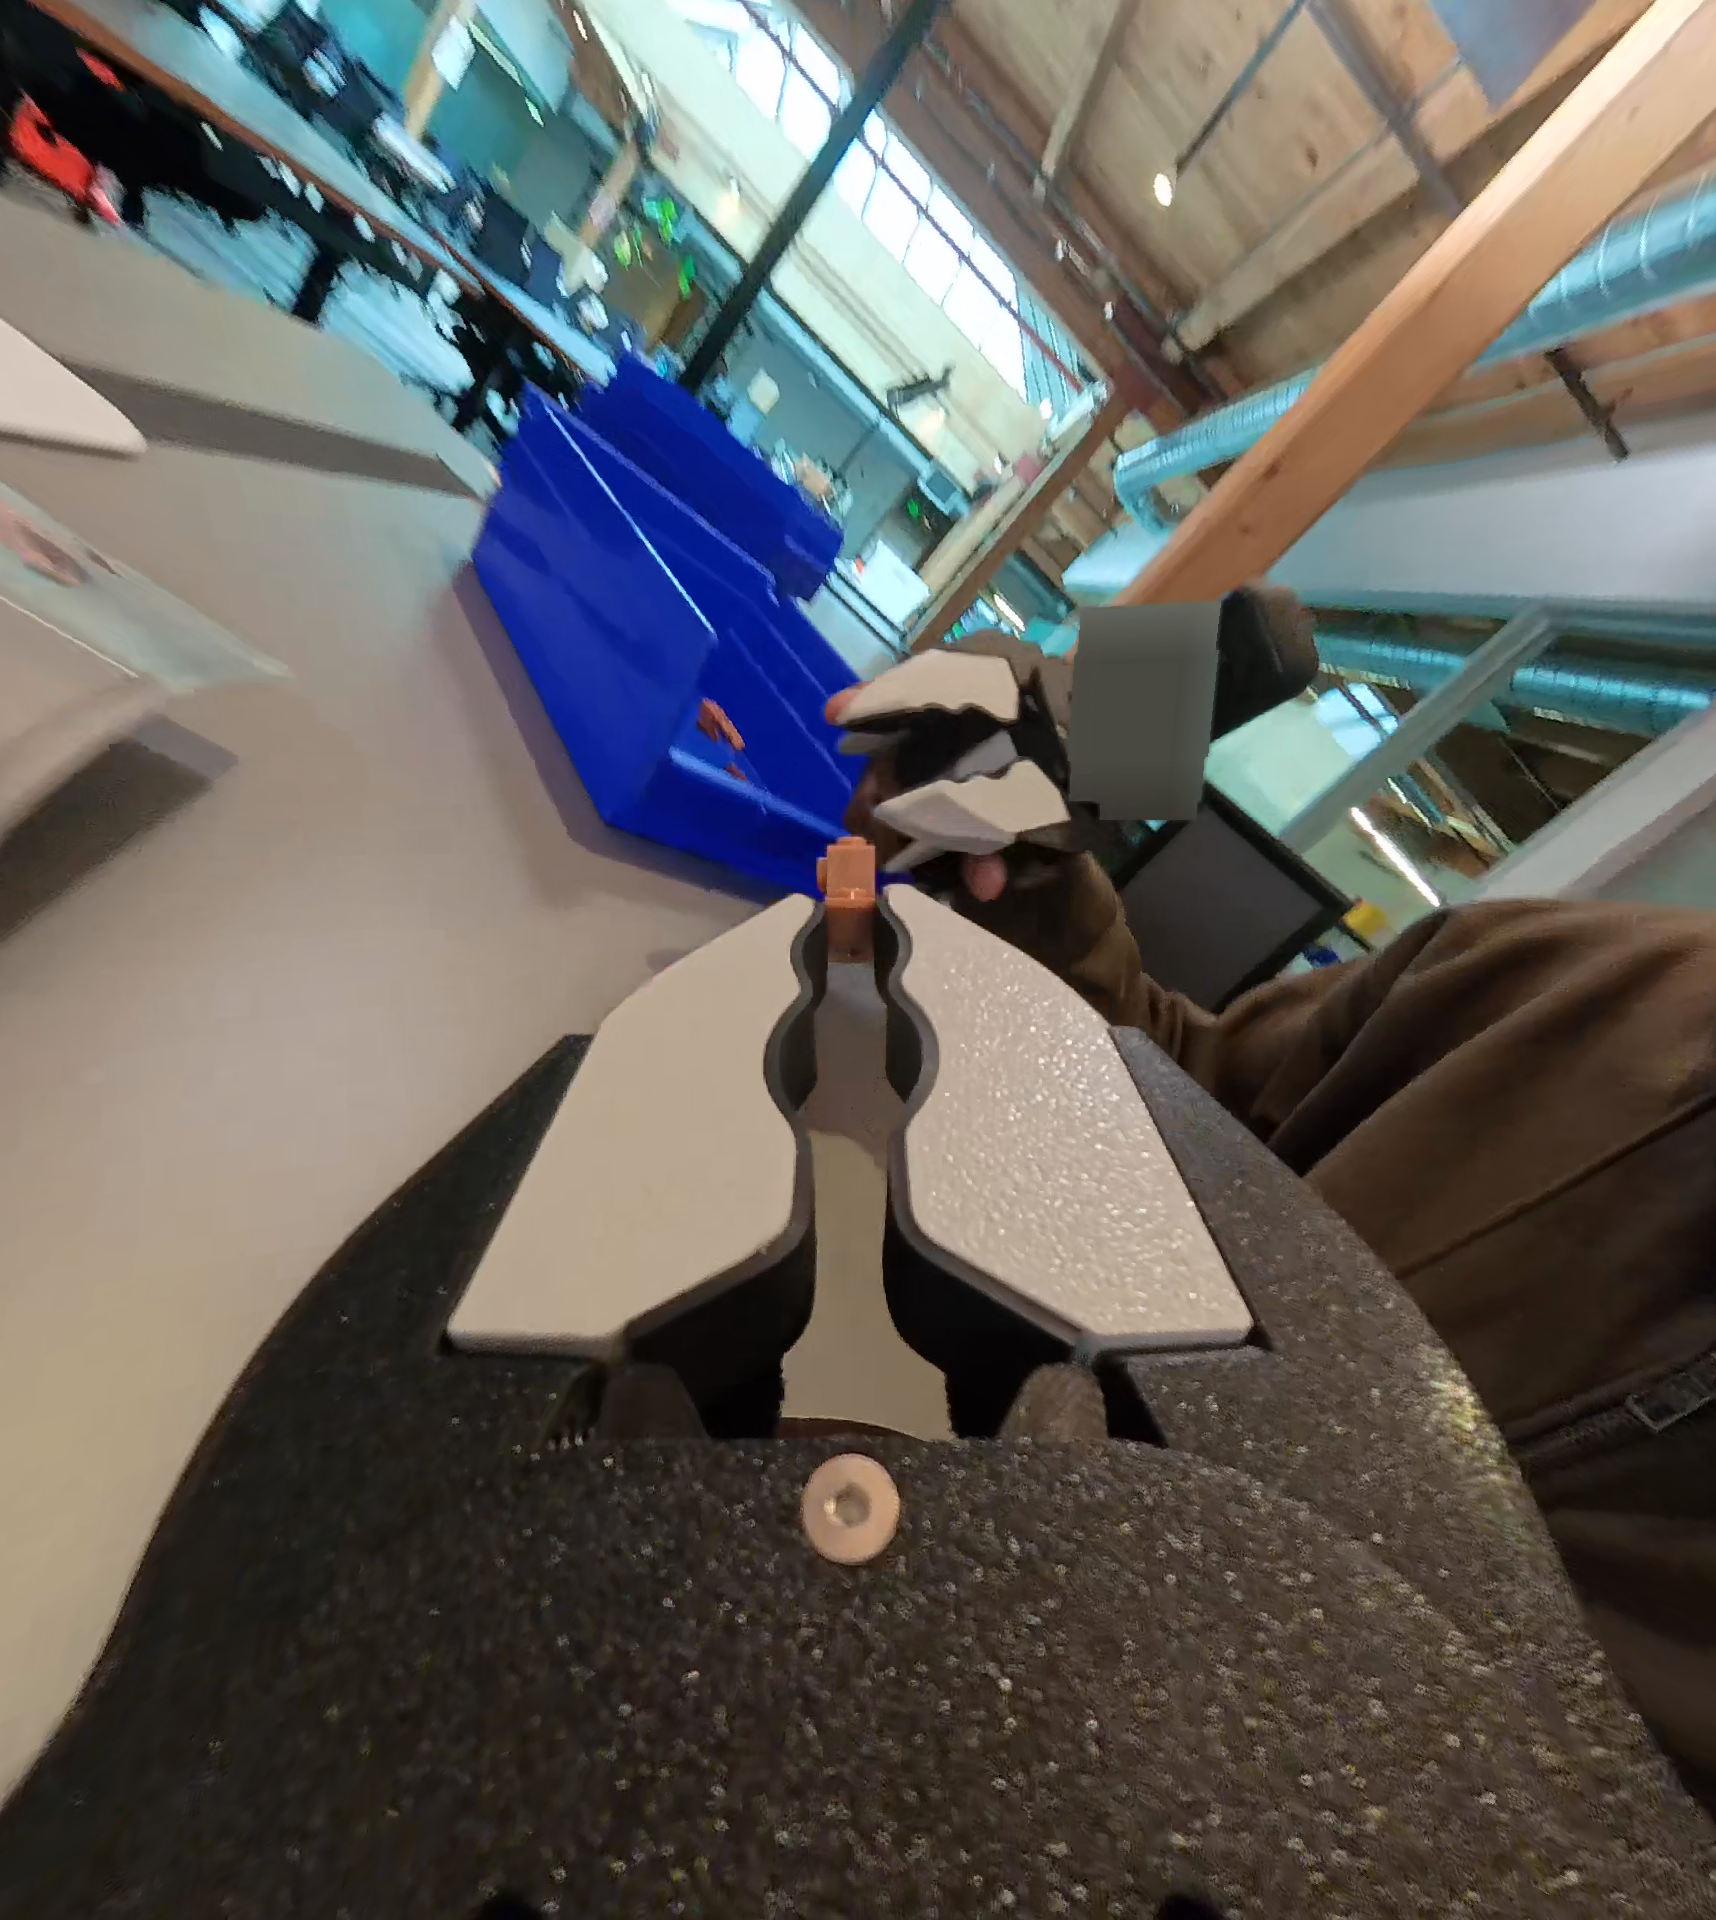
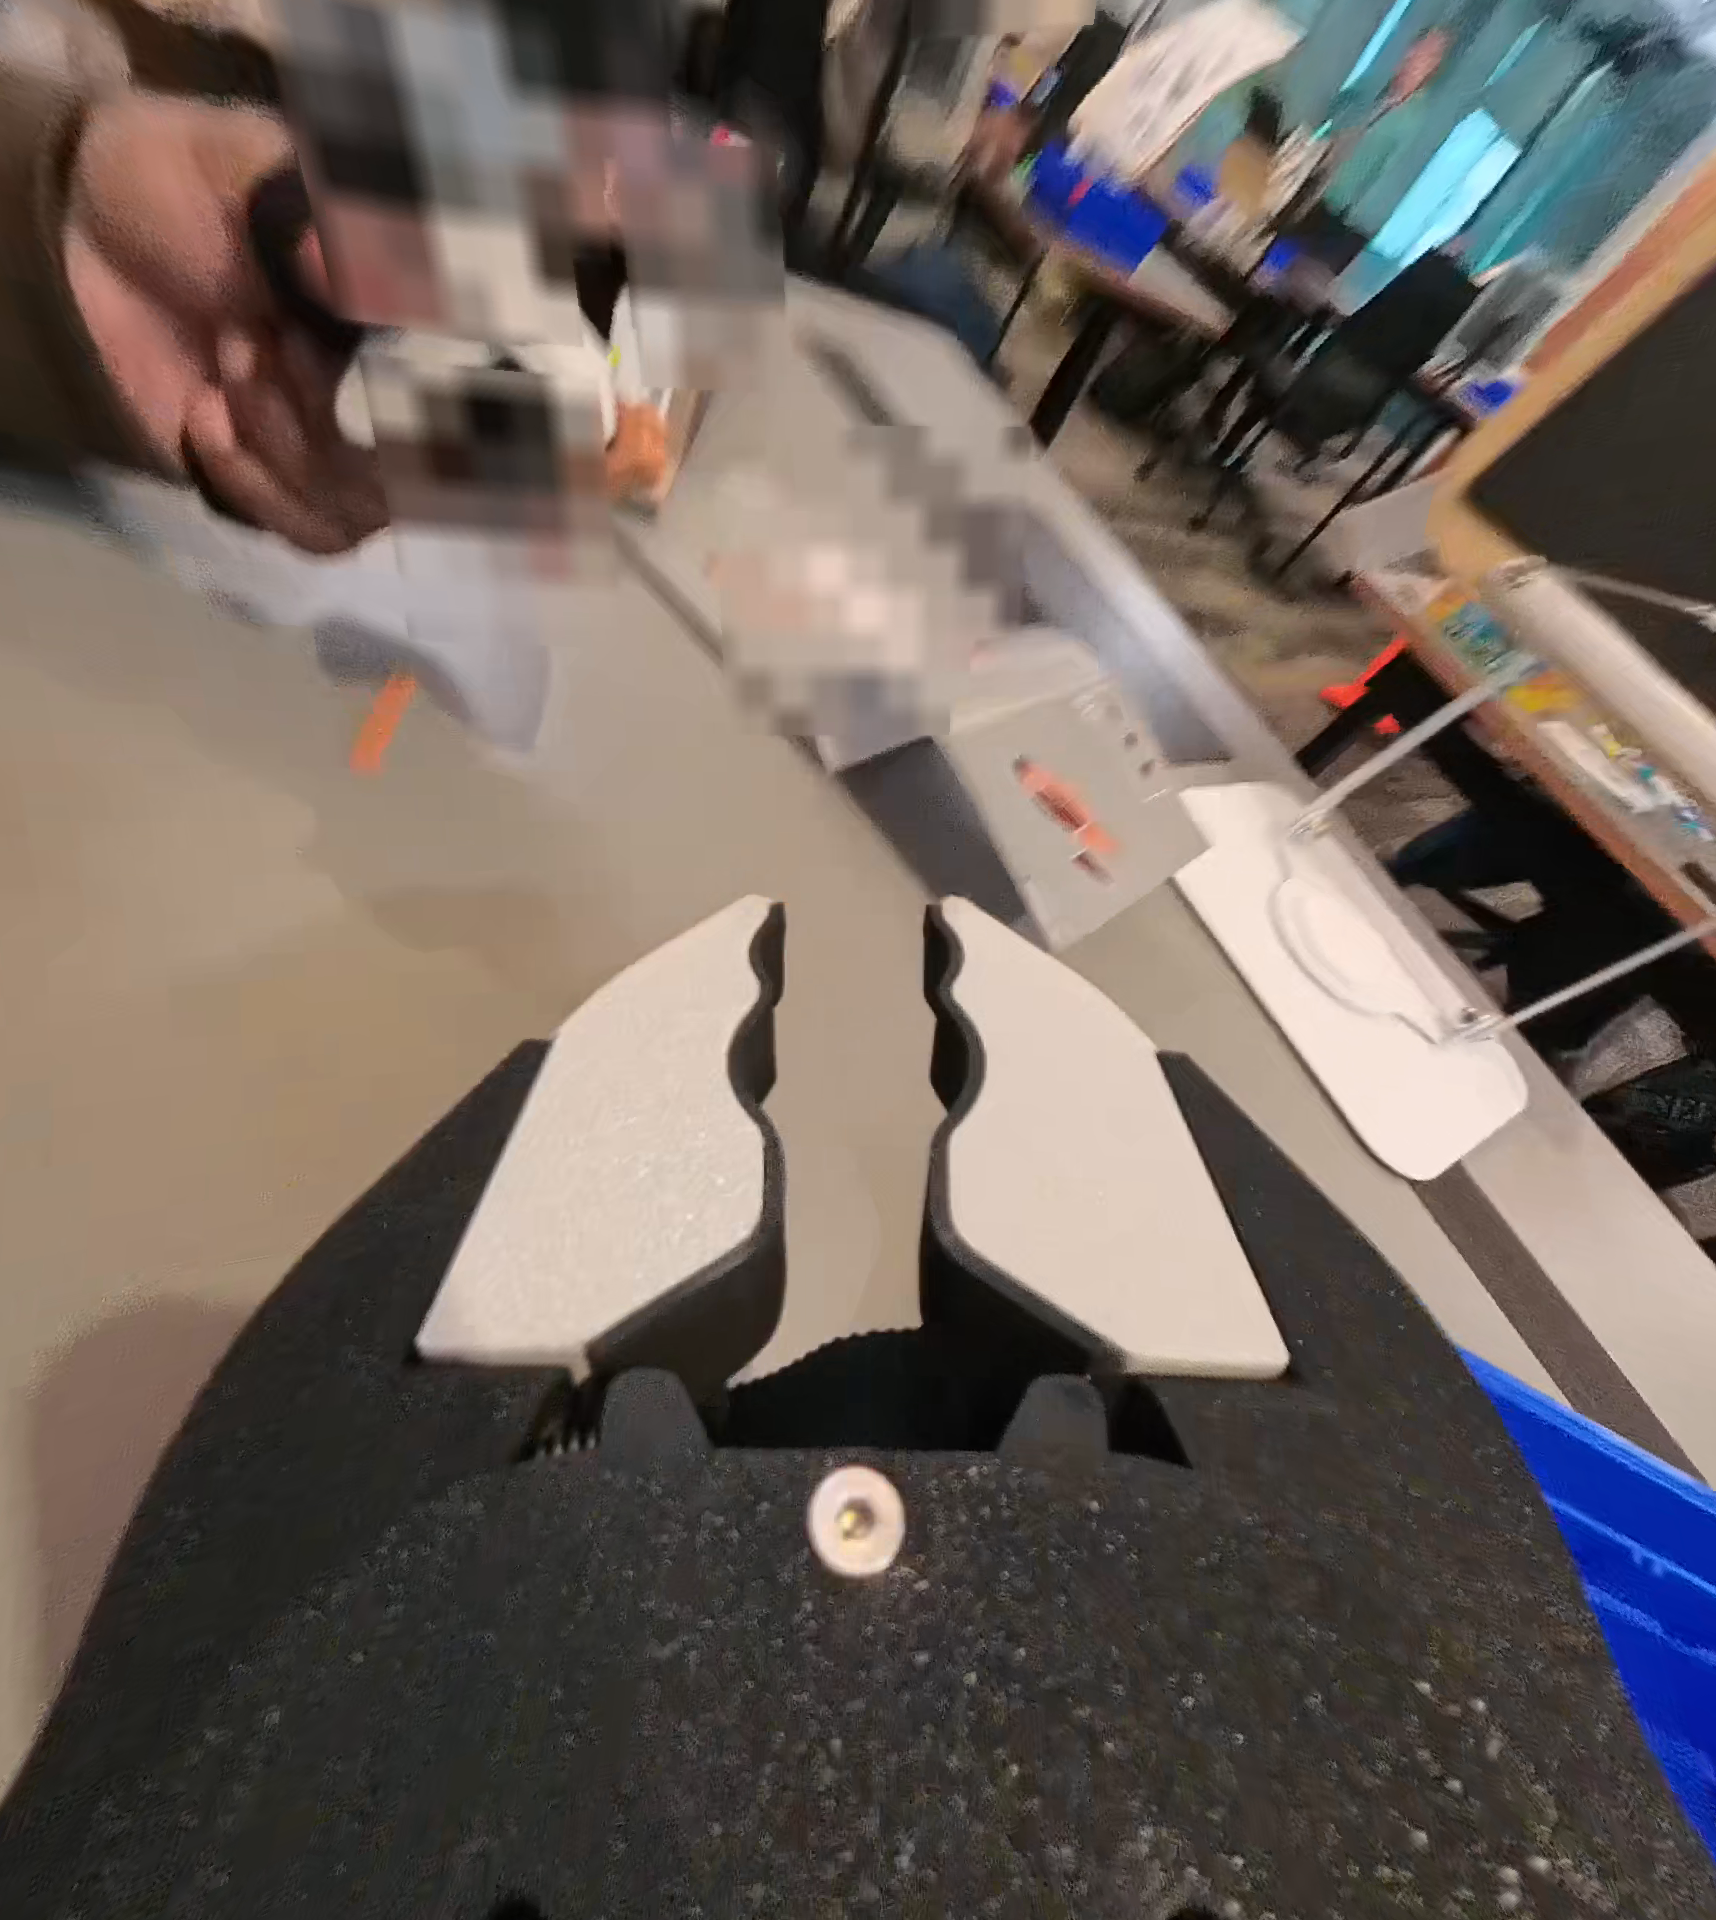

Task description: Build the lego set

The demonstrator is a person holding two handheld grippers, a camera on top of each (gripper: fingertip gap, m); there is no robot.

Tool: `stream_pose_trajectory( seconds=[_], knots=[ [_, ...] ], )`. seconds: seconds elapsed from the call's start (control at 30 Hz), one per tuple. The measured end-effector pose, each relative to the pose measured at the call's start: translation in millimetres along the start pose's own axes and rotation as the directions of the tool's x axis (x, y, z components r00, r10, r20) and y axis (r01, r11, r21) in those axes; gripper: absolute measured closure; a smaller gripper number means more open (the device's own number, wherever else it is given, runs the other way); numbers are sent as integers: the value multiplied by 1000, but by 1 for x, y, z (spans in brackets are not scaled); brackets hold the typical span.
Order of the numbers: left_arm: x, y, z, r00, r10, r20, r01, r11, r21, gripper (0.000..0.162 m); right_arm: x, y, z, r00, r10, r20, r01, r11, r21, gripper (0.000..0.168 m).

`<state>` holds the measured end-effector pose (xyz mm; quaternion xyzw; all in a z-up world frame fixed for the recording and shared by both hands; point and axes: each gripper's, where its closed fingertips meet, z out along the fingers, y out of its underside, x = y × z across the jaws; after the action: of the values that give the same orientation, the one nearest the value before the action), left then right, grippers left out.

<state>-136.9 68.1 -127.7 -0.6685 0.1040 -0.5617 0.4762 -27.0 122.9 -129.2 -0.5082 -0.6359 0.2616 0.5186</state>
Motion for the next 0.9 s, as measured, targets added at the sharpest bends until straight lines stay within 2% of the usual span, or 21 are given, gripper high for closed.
stream_pose_trajectory(
  seconds=[0.1,0.27,0.33,0.47,0.53,0.9],
  knots=[
    [-5,-21,-20,999,14,38,-17,996,91,154,13,-12,-10,995,98,-20,-96,992,82,143],
    [-13,-32,-32,997,-7,73,-5,987,162,154,2,1,-11,997,70,13,-70,998,-2,142],
    [-16,-33,-33,997,-15,80,1,985,174,154,1,3,-21,996,93,-5,-93,996,11,142],
    [-17,-39,-38,998,-30,59,16,976,215,154,7,3,-52,956,292,-8,-283,934,218,145],
    [-17,-36,-35,998,-27,56,15,979,203,154,8,11,-60,934,356,3,-345,903,257,148],
    [-15,-8,-9,1000,0,13,-1,997,82,154,-20,20,-37,976,220,13,-219,965,141,147]
  ],
)
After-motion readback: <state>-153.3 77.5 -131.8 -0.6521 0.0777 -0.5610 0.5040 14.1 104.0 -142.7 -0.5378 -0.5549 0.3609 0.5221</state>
